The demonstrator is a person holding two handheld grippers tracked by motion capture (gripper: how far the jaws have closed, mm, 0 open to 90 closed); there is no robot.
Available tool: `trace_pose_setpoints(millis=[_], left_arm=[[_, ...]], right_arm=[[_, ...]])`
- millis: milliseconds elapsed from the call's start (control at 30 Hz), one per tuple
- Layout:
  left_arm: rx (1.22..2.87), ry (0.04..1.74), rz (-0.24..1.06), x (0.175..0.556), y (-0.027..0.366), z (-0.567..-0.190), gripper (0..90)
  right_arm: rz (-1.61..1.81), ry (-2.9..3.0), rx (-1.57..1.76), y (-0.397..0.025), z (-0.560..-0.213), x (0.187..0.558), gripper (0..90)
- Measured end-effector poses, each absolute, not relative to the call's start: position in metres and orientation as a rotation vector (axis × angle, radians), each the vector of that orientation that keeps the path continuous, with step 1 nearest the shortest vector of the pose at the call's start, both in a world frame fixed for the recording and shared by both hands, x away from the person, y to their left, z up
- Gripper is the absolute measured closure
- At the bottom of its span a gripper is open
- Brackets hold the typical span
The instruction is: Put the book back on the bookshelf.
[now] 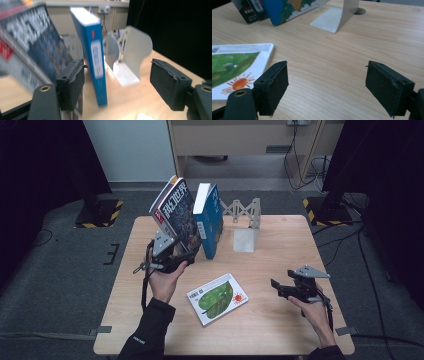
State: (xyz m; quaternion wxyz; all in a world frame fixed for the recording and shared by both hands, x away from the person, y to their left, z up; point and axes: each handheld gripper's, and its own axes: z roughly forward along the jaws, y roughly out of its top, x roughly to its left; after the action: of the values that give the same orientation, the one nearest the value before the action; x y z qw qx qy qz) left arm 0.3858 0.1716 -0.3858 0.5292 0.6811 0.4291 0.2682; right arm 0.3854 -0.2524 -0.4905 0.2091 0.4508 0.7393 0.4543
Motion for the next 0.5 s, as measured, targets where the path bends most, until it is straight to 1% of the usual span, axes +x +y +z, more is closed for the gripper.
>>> trace_pose_setpoints(millis=[133, 267, 400, 500], left_arm=[[1.667, 1.058, 0.614, 0.372, 0.184, -0.41, 27.3], [1.7, 1.101, 0.552, 0.361, 0.191, -0.434, 27.2], [1.766, 1.136, 0.489, 0.356, 0.188, -0.457, 26.8], [1.803, 1.148, 0.468, 0.352, 0.185, -0.473, 26.6]], right_arm=[[1.269, 2.08, 1.237, -0.243, -0.486, 0.385, 18.7], [1.288, 2.111, 1.209, -0.228, -0.481, 0.384, 18.7], [1.303, 2.147, 1.177, -0.209, -0.478, 0.383, 18.8], [1.307, 2.174, 1.157, -0.194, -0.478, 0.384, 18.9]])
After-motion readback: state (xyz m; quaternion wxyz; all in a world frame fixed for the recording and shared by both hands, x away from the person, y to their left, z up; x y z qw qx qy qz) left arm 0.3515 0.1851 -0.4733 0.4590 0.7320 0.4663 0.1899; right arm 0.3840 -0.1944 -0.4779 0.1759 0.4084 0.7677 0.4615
